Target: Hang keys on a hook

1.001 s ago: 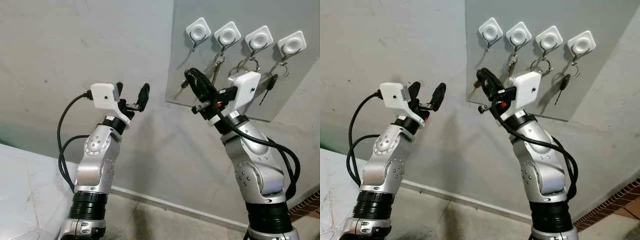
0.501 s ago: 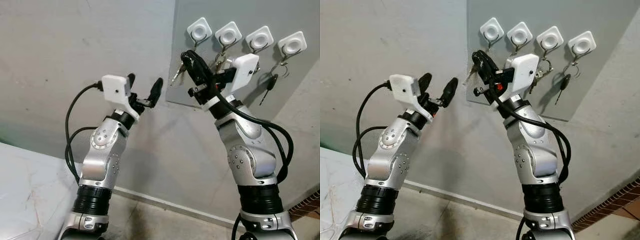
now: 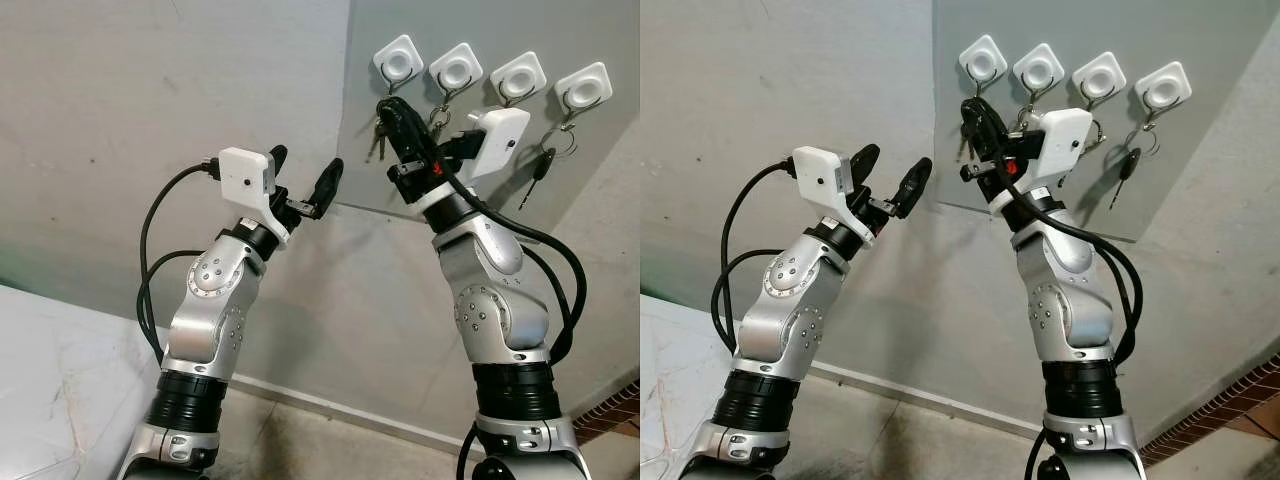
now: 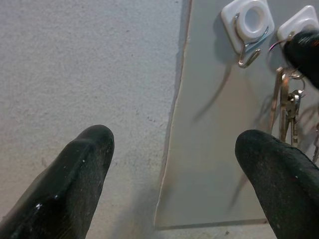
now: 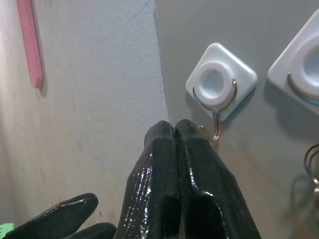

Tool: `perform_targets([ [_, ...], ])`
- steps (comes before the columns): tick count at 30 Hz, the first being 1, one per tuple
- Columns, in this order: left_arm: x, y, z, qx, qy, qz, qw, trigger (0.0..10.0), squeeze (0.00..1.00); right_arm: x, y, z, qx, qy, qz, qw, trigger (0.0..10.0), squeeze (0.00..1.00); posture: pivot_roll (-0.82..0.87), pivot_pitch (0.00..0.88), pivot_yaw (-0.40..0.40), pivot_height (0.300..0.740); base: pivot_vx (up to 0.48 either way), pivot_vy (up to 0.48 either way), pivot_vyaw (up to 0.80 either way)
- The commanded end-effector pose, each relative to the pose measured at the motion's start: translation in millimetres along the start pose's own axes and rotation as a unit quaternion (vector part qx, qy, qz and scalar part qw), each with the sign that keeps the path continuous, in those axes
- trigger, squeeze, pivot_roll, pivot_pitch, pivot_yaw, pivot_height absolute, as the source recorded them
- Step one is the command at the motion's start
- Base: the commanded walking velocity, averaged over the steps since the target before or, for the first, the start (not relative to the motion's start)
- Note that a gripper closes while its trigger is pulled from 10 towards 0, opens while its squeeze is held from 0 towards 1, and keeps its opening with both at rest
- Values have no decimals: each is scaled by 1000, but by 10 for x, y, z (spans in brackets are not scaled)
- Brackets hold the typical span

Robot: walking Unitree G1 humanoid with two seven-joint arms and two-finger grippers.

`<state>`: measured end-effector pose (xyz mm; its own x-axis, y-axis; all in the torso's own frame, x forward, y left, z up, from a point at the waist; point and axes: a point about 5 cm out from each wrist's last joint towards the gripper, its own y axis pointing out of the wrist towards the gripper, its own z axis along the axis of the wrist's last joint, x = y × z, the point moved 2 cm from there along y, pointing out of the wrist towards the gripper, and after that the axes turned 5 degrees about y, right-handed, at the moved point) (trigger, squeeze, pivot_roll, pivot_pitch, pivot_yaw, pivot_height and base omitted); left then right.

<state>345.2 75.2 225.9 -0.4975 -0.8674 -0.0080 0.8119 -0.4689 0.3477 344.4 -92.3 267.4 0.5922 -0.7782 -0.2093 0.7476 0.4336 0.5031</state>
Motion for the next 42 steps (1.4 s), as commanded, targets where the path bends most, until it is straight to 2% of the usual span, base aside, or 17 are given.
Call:
perform_targets([
  [1, 26, 4, 46, 3, 10, -12, 1000, 10000, 0, 20, 5, 8, 4, 2, -5, 1000, 10000, 0, 71, 16, -12, 740, 0, 0, 0],
  [9, 34, -1, 53, 2, 8, -15, 1000, 10000, 0, 20, -3, -45, 3, 14, -10, 1000, 10000, 0, 75, 10, -12, 740, 0, 0, 0],
  [24, 53, -7, 61, 1, 5, -18, 1000, 10000, 0, 35, 119, 111, 41, 72, -20, 996, 10000, 0, 81, 8, -15, 740, 0, 0, 0],
  [42, 50, -8, 78, 4, 3, -16, 1000, 10000, 0, 47, 173, 138, 36, 86, -22, 995, 10000, 0, 82, 15, -19, 740, 0, 0, 0],
])
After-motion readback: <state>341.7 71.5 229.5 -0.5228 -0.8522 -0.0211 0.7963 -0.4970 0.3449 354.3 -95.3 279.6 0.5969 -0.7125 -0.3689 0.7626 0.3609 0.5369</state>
